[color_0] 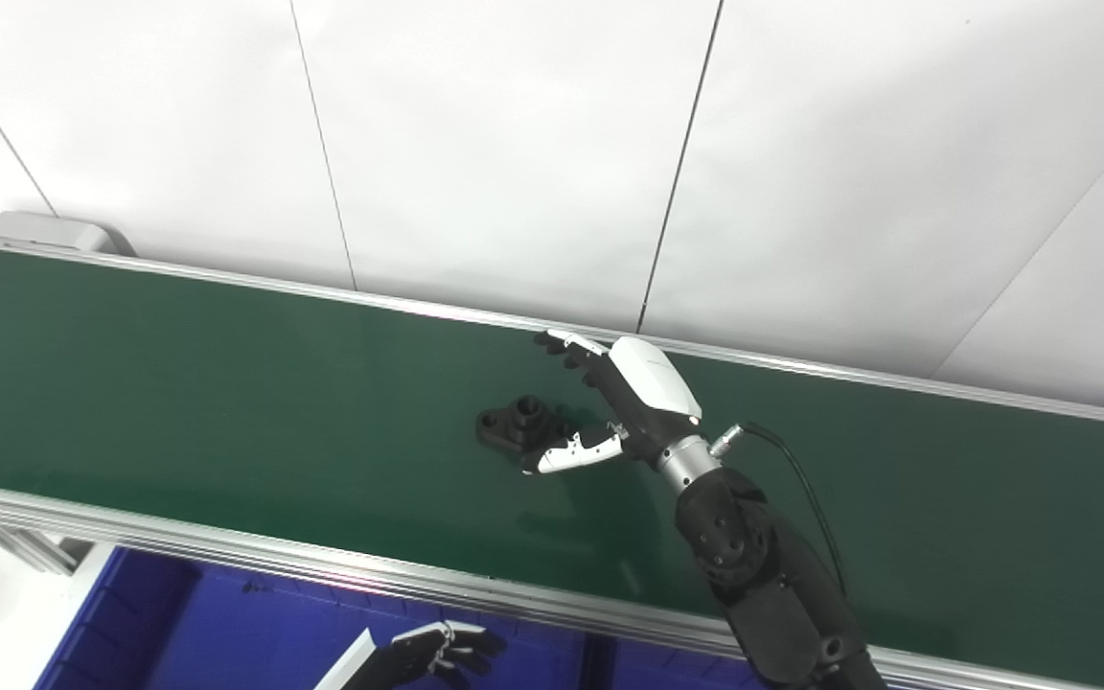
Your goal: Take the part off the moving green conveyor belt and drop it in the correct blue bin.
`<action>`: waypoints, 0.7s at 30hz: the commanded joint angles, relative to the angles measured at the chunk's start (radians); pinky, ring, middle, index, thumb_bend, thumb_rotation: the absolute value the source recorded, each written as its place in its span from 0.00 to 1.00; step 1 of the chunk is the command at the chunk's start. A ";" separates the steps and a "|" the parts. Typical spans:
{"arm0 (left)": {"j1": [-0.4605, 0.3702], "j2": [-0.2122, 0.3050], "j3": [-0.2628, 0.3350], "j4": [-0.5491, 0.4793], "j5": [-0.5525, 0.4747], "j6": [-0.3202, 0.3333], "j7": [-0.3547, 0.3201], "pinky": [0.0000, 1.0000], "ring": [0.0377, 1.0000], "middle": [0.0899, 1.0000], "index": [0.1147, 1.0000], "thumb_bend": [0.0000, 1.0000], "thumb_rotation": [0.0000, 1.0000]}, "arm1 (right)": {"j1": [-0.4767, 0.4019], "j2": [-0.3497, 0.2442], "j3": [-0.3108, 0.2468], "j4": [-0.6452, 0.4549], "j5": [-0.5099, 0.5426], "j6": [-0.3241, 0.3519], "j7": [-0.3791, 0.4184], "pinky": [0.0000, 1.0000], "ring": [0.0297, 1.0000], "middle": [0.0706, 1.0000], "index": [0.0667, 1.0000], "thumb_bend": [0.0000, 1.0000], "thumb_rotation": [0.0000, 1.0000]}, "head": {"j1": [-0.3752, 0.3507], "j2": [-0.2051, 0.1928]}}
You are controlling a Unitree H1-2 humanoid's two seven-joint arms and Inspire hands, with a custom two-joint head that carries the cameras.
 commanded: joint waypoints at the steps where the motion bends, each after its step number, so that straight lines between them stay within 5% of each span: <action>1: 0.007 0.015 -0.010 -0.027 0.021 -0.016 0.027 0.60 0.69 0.73 0.69 0.78 0.15 | -0.053 0.003 0.008 -0.005 -0.013 -0.011 -0.021 0.66 0.76 0.81 0.83 0.87 0.23 | 0.006 0.007; 10: 0.008 0.025 -0.040 -0.045 0.045 -0.016 0.073 0.61 0.69 0.73 0.70 0.75 0.18 | -0.057 -0.024 0.054 -0.015 -0.069 0.044 0.036 0.62 0.73 0.78 0.79 0.85 0.12 | 0.014 0.033; 14: 0.000 0.029 -0.056 -0.050 0.050 -0.016 0.095 0.61 0.70 0.74 0.71 0.73 0.19 | -0.064 -0.048 0.079 -0.018 -0.108 0.050 0.054 0.50 0.59 0.69 0.71 0.80 0.00 | 0.017 0.041; 15: -0.001 0.030 -0.059 -0.051 0.051 -0.016 0.099 0.61 0.70 0.74 0.71 0.73 0.20 | -0.066 -0.053 0.084 -0.015 -0.117 0.051 0.055 0.47 0.56 0.66 0.69 0.79 0.00 | 0.017 0.043; 17: -0.003 0.032 -0.065 -0.054 0.054 -0.016 0.106 0.62 0.70 0.74 0.71 0.72 0.20 | -0.069 -0.064 0.099 -0.013 -0.143 0.055 0.057 0.40 0.44 0.54 0.63 0.58 0.00 | 0.018 0.048; 21: -0.005 0.032 -0.074 -0.055 0.055 -0.016 0.120 0.62 0.70 0.75 0.72 0.71 0.20 | -0.070 -0.082 0.127 -0.027 -0.197 0.062 0.053 0.30 0.38 0.49 0.57 0.53 0.00 | 0.022 0.056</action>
